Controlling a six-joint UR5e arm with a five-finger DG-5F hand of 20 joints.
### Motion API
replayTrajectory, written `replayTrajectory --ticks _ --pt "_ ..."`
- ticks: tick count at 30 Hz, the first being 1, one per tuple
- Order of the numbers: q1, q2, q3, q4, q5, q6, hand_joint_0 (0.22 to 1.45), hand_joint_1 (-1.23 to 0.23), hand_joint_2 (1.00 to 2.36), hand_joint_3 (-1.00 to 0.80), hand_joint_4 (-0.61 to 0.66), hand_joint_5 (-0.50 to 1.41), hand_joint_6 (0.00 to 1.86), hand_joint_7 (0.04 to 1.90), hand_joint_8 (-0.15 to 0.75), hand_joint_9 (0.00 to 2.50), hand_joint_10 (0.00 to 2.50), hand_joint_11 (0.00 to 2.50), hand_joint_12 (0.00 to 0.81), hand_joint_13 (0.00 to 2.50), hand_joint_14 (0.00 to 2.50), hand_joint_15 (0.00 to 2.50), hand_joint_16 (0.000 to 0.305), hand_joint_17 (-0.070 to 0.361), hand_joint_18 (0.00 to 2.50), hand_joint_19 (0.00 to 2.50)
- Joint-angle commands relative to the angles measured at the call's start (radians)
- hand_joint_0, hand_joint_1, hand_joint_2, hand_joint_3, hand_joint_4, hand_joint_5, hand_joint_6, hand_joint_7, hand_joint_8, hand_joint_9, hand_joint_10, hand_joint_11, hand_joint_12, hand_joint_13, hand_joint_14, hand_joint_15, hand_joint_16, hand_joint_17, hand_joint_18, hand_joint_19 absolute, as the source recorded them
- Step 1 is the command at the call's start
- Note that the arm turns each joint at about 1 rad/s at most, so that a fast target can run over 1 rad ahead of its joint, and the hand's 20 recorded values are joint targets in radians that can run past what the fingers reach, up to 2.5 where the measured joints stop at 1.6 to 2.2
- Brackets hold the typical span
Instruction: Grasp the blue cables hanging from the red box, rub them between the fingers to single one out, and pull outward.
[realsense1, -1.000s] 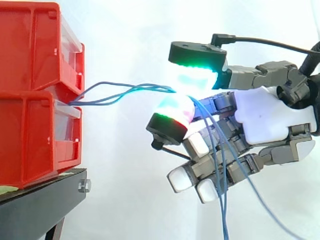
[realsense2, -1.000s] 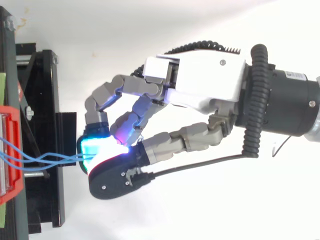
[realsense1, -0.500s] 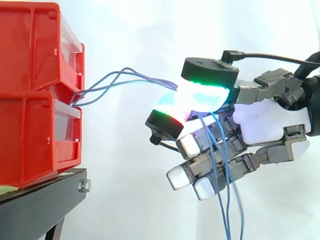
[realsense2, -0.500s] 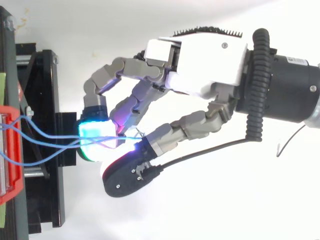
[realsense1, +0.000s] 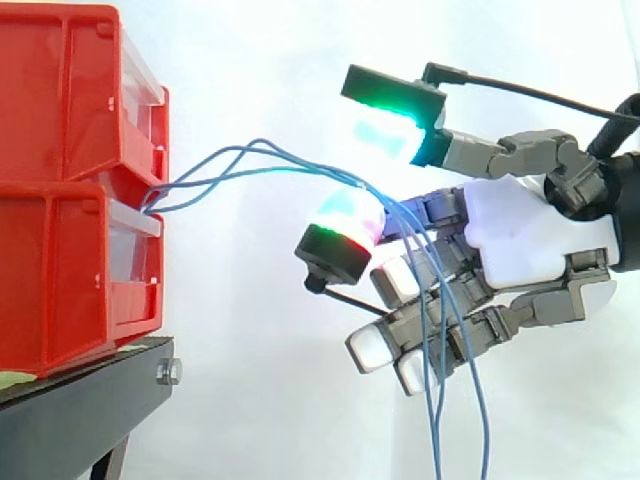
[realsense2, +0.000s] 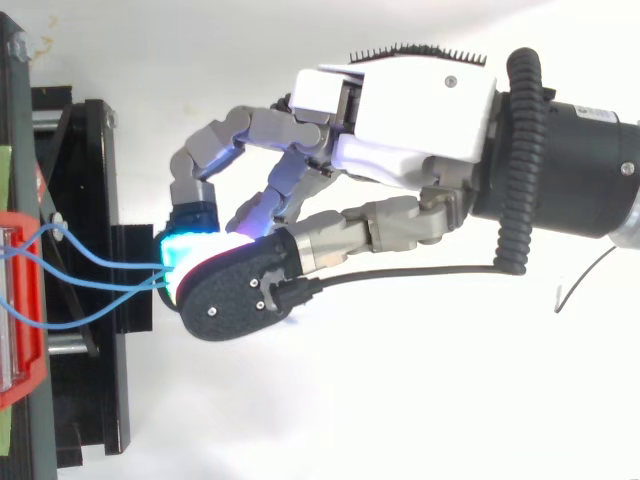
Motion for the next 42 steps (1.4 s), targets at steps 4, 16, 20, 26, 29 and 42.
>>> replayTrajectory --ticks 4,16,20,26,29,42 --pt "-0.003 0.0 0.014 -0.013 -0.001 0.0 0.59 -0.71 1.01 -0.26 0.06 -0.13 0.89 1.16 0.292 1.13 0.02 0.59 0.366 0.86 0.02 0.53 0.048 0.109 0.76 0.56" --pt "-0.009 0.0 0.039 -0.068 -0.003 0.002 0.78 -0.89 1.0 -0.49 -0.17 -0.16 0.93 1.18 0.237 1.02 0.02 0.61 0.335 0.79 0.02 0.49 0.043 0.096 0.73 0.48" --pt "-0.009 0.0 0.039 -0.075 -0.003 0.002 0.79 -0.89 1.0 -0.5 -0.23 -0.15 0.94 1.28 0.232 1.04 0.02 0.61 0.322 0.81 0.02 0.5 0.041 0.093 0.73 0.46" --pt "-0.009 0.0 0.04 -0.087 -0.003 0.003 0.71 -0.9 1.0 -0.5 -0.17 -0.13 0.94 1.24 0.223 1.11 0.02 0.62 0.318 0.87 0.02 0.55 0.039 0.089 0.78 0.5" --pt "-0.009 0.0 0.039 -0.093 -0.003 0.005 0.6 -0.86 1.0 -0.5 -0.04 -0.12 0.93 1.06 0.227 1.14 0.02 0.62 0.322 0.89 0.02 0.57 0.04 0.089 0.78 0.52" --pt "-0.011 0.0 0.039 -0.116 -0.006 0.005 0.43 -0.65 1.0 -0.5 0.05 -0.12 0.88 1.08 0.292 1.17 0.02 0.58 0.391 0.92 0.02 0.57 0.055 0.124 0.81 0.54"
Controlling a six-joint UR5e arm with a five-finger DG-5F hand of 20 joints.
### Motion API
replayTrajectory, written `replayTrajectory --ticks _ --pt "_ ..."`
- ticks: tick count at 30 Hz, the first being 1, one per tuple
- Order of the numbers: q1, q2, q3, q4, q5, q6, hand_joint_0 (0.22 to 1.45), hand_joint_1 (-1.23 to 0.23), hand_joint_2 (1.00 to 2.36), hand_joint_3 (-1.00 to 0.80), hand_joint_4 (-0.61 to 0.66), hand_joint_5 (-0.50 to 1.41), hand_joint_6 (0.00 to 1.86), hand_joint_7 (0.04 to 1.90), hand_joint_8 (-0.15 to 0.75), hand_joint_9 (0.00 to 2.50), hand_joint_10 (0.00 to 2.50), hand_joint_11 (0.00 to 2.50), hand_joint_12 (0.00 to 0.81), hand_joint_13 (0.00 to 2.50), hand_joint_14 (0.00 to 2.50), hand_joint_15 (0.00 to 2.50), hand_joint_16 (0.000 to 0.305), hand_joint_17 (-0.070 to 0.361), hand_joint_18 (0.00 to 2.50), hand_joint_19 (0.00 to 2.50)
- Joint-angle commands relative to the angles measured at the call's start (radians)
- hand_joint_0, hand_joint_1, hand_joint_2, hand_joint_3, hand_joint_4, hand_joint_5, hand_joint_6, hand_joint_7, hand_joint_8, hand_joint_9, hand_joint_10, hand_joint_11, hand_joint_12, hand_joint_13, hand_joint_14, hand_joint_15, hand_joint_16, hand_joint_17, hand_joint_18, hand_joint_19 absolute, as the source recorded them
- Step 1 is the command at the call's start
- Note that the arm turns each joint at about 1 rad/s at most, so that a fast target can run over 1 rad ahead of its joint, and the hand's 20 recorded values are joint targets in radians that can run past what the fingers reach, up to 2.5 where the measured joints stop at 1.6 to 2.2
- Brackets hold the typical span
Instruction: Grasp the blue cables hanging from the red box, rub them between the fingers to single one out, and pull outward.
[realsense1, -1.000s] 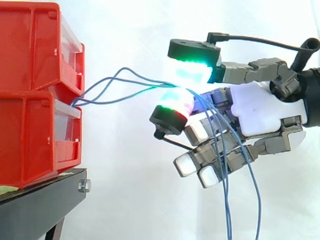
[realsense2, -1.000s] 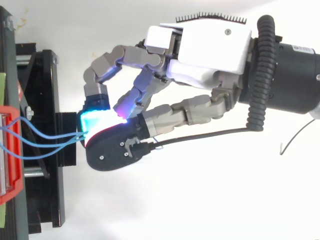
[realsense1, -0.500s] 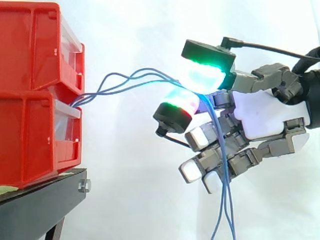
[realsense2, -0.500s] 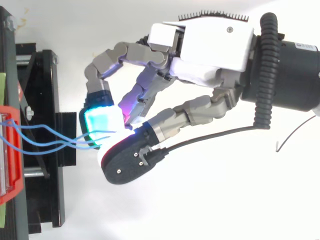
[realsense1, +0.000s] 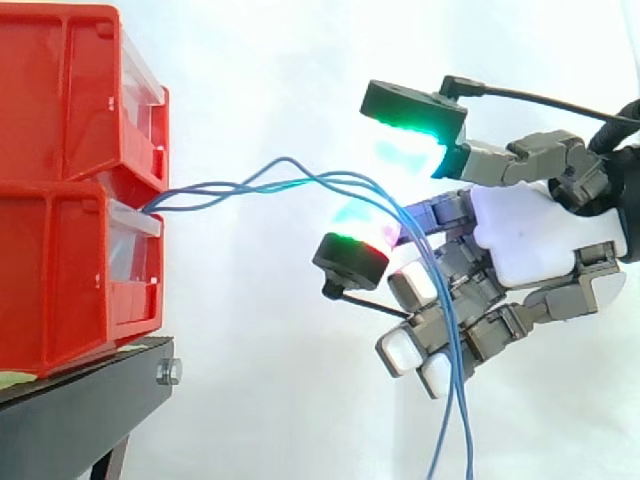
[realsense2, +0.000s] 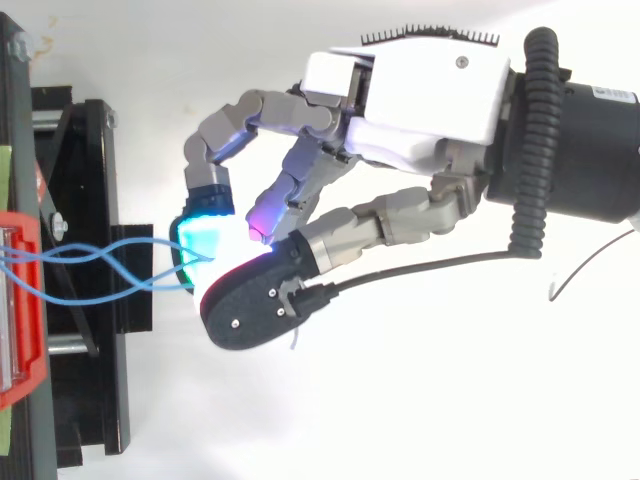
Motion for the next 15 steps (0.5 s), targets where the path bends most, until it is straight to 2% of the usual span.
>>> replayTrajectory --ticks 1,3,8,12,15 --pt "0.0 0.0 0.0 -0.006 -0.002 0.0 0.43 -0.63 1.0 -0.5 0.05 -0.12 0.88 1.08 0.294 1.17 0.02 0.58 0.39 0.92 0.02 0.58 0.055 0.124 0.82 0.55" --pt "0.0 0.0 0.001 -0.007 -0.002 0.002 0.44 -0.6 1.0 -0.5 0.05 -0.12 0.88 1.08 0.295 1.17 0.02 0.59 0.391 0.93 0.02 0.57 0.055 0.123 0.81 0.55" --pt "-0.001 0.002 0.001 -0.006 -0.002 0.002 0.57 -0.49 1.0 -0.5 0.03 -0.13 0.87 1.13 0.259 1.15 0.02 0.61 0.351 0.89 0.02 0.6 0.046 0.104 0.73 0.61" --pt "0.0 0.003 0.001 -0.009 0.0 0.002 0.59 -0.51 1.01 -0.39 0.01 -0.13 0.87 1.13 0.262 1.14 0.02 0.62 0.351 0.89 0.02 0.61 0.046 0.104 0.72 0.61" --pt "-0.001 0.009 0.001 -0.015 0.0 0.002 0.59 -0.6 1.01 -0.29 0.04 -0.14 0.88 1.09 0.279 1.12 0.02 0.63 0.369 0.88 0.02 0.59 0.05 0.112 0.73 0.6"
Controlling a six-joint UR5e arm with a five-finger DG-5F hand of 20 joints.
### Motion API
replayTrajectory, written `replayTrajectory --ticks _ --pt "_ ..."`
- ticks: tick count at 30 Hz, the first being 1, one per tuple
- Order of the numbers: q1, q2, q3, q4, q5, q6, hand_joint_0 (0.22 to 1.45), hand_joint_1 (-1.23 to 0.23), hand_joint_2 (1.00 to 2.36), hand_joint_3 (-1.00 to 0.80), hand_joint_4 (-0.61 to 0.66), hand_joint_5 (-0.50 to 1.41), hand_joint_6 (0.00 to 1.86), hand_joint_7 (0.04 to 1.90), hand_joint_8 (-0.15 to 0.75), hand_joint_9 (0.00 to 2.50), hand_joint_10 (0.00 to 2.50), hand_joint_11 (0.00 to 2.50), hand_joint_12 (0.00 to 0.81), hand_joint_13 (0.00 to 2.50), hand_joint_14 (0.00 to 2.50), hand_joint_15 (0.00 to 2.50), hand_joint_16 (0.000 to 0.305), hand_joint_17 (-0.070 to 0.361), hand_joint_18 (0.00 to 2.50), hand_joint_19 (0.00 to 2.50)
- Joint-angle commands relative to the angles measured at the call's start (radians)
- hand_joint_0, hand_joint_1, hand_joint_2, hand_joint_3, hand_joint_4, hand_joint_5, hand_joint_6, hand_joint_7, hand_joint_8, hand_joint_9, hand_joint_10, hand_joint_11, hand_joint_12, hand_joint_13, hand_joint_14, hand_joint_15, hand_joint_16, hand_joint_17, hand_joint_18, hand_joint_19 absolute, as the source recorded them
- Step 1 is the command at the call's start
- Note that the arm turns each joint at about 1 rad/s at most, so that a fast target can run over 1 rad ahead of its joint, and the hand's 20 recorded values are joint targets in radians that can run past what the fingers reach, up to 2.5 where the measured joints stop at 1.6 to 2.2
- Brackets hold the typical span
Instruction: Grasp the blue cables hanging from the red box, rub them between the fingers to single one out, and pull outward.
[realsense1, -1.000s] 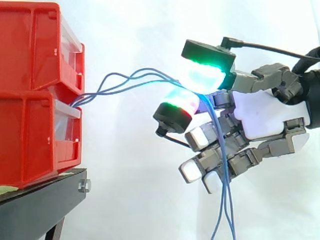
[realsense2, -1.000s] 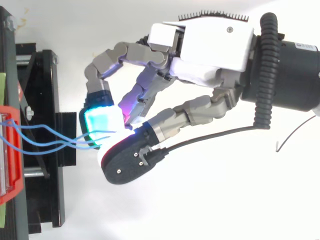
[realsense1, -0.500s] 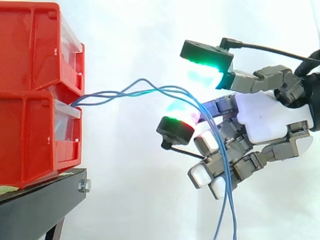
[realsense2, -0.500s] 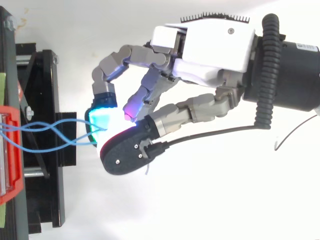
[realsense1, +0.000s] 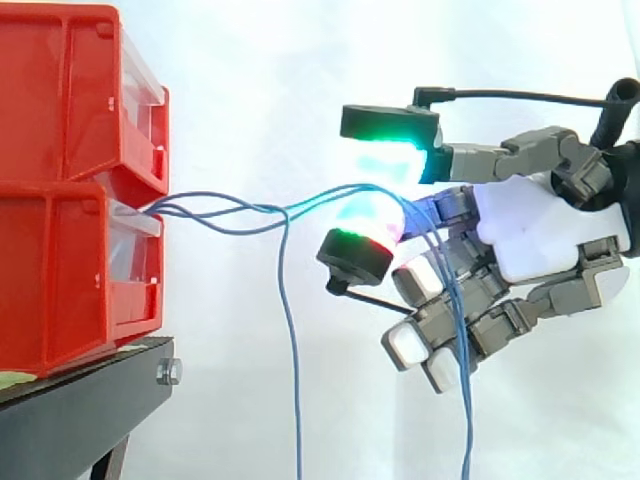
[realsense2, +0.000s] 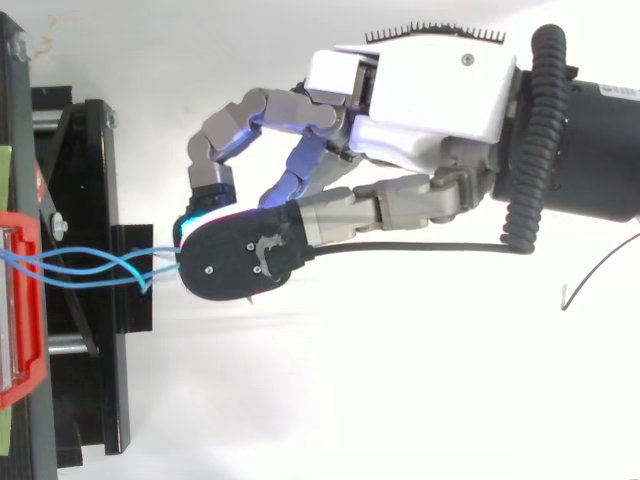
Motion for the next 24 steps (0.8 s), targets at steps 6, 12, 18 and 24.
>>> replayTrajectory --ticks 6,12,18,24 --pt "0.0 0.011 0.0 -0.021 -0.001 -0.001 0.56 -0.64 1.0 -0.43 0.07 -0.15 0.88 1.06 0.27 1.1 0.02 0.64 0.359 0.86 0.02 0.59 0.048 0.108 0.71 0.6" --pt "0.002 0.011 0.0 -0.022 -0.001 -0.003 0.52 -0.52 1.0 -0.5 0.07 -0.15 0.88 1.01 0.28 1.11 0.02 0.62 0.369 0.88 0.02 0.59 0.05 0.113 0.73 0.6" --pt "0.005 0.009 0.0 -0.022 0.003 -0.003 0.49 -0.48 1.0 -0.5 0.09 -0.14 0.87 1.03 0.292 1.11 0.02 0.62 0.381 0.88 0.02 0.59 0.053 0.12 0.75 0.58" --pt "0.011 0.011 0.0 -0.032 0.005 -0.003 0.47 -0.53 1.0 -0.5 0.09 -0.14 0.86 1.04 0.293 1.11 0.02 0.61 0.392 0.88 0.02 0.58 0.055 0.124 0.76 0.58"
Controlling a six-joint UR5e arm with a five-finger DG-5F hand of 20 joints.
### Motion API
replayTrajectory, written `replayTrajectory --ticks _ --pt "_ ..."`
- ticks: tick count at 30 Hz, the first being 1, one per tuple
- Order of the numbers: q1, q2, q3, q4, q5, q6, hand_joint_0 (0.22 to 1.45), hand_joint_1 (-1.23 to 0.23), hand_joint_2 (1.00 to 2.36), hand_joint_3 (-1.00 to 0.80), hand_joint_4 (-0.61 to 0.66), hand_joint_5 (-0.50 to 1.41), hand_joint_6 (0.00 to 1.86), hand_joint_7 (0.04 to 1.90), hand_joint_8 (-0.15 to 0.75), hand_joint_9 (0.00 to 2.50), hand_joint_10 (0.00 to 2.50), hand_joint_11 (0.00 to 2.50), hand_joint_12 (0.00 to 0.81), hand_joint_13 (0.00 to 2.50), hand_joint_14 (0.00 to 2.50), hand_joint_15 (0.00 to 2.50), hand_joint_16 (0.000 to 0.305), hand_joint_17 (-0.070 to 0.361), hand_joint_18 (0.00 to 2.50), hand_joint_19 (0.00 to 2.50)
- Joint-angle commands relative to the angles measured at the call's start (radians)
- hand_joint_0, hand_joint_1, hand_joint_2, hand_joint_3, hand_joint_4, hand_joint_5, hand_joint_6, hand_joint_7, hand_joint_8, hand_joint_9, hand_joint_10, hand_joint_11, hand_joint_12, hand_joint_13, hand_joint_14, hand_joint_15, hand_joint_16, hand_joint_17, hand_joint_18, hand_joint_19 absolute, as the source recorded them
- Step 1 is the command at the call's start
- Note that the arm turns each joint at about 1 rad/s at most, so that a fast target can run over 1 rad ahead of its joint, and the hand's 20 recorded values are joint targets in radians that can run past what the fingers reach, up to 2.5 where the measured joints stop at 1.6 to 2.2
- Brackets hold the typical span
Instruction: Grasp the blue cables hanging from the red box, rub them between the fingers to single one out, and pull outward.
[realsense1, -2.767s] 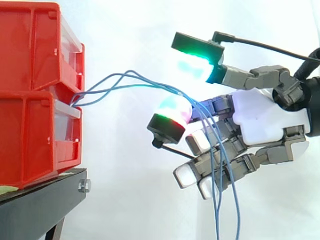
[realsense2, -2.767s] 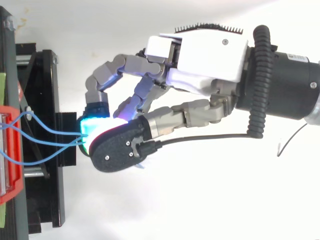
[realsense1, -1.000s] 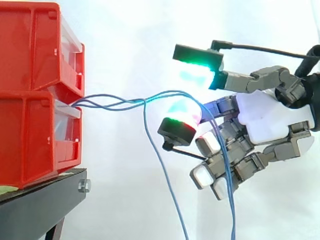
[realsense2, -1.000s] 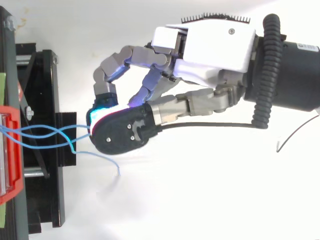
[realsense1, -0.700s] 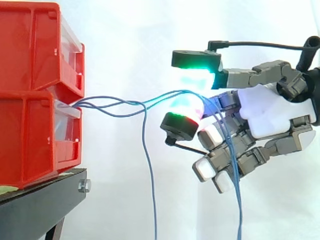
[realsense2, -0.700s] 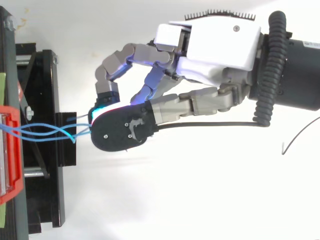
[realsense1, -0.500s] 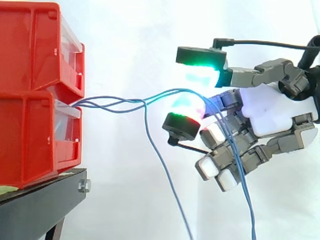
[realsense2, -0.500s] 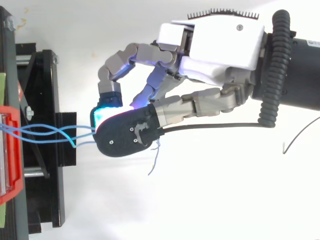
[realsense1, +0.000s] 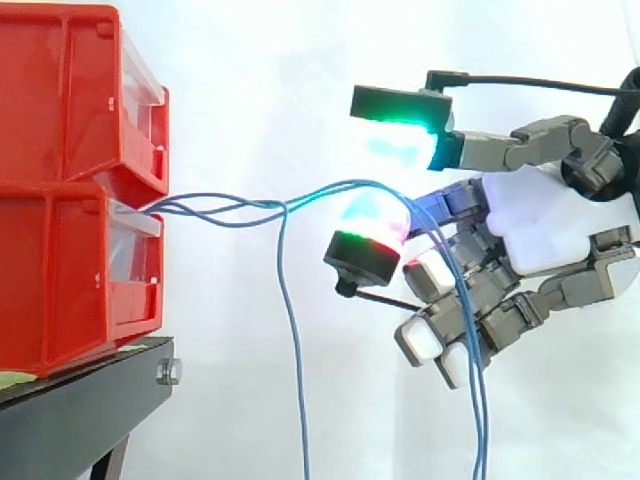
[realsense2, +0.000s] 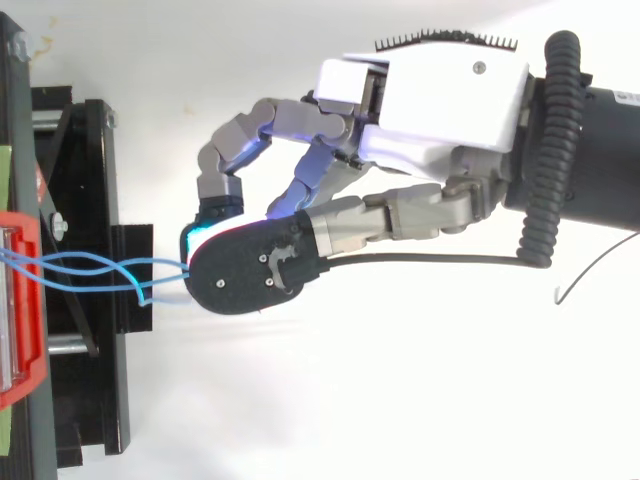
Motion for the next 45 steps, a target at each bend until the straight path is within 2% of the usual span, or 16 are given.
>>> replayTrajectory --ticks 1,5,12,17,23,28,37,39,41,45 --pt "0.004 0.0 0.0 -0.006 0.001 0.0 0.47 -0.54 1.0 -0.5 0.09 -0.14 0.86 1.03 0.299 1.11 0.02 0.6 0.391 0.88 0.02 0.58 0.056 0.125 0.76 0.58" --pt "0.005 -0.001 -0.002 -0.009 -0.003 -0.001 0.46 -0.54 1.0 -0.5 0.1 -0.15 0.86 1.02 0.301 1.11 0.02 0.6 0.394 0.88 0.02 0.59 0.056 0.127 0.76 0.57" --pt "0.01 -0.001 -0.002 -0.06 -0.006 0.022 0.45 -0.56 1.0 -0.5 0.13 -0.15 0.83 0.95 0.296 1.09 0.02 0.59 0.395 0.88 0.02 0.58 0.057 0.128 0.76 0.58" --pt "0.014 0.0 -0.014 -0.069 -0.006 0.032 0.47 -0.62 1.0 -0.5 0.12 -0.15 0.8 0.96 0.29 1.07 0.02 0.6 0.387 0.87 0.02 0.59 0.055 0.124 0.75 0.58" --pt "0.016 0.0 -0.014 -0.081 -0.022 0.038 0.51 -0.7 1.0 -0.5 0.11 -0.16 0.79 0.96 0.272 1.02 0.02 0.61 0.369 0.86 0.02 0.6 0.052 0.117 0.72 0.6" --pt "0.018 0.0 -0.014 -0.081 -0.024 0.038 0.58 -0.78 1.01 -0.39 0.09 -0.19 0.82 0.93 0.253 0.97 0.02 0.62 0.355 0.85 0.02 0.6 0.049 0.111 0.71 0.6" --pt "0.022 0.0 -0.012 -0.081 -0.024 0.038 0.65 -0.81 1.02 -0.22 0.04 -0.19 0.88 0.95 0.261 0.95 0.02 0.64 0.349 0.87 0.02 0.6 0.047 0.107 0.74 0.57" --pt "0.022 0.0 -0.011 -0.083 -0.024 0.038 0.68 -0.85 1.02 -0.24 0.02 -0.2 0.89 0.97 0.25 0.94 0.02 0.64 0.344 0.87 0.02 0.59 0.047 0.106 0.75 0.55" --pt "0.022 0.0 -0.011 -0.083 -0.024 0.038 0.73 -0.9 1.02 -0.3 0.03 -0.2 0.91 0.9 0.247 0.92 0.02 0.64 0.342 0.87 0.02 0.59 0.046 0.104 0.76 0.53" --pt "0.022 0.0 0.003 -0.097 -0.024 0.038 0.78 -0.91 1.01 -0.43 0.01 -0.2 0.93 0.91 0.238 0.93 0.02 0.65 0.336 0.88 0.02 0.57 0.045 0.101 0.77 0.52"
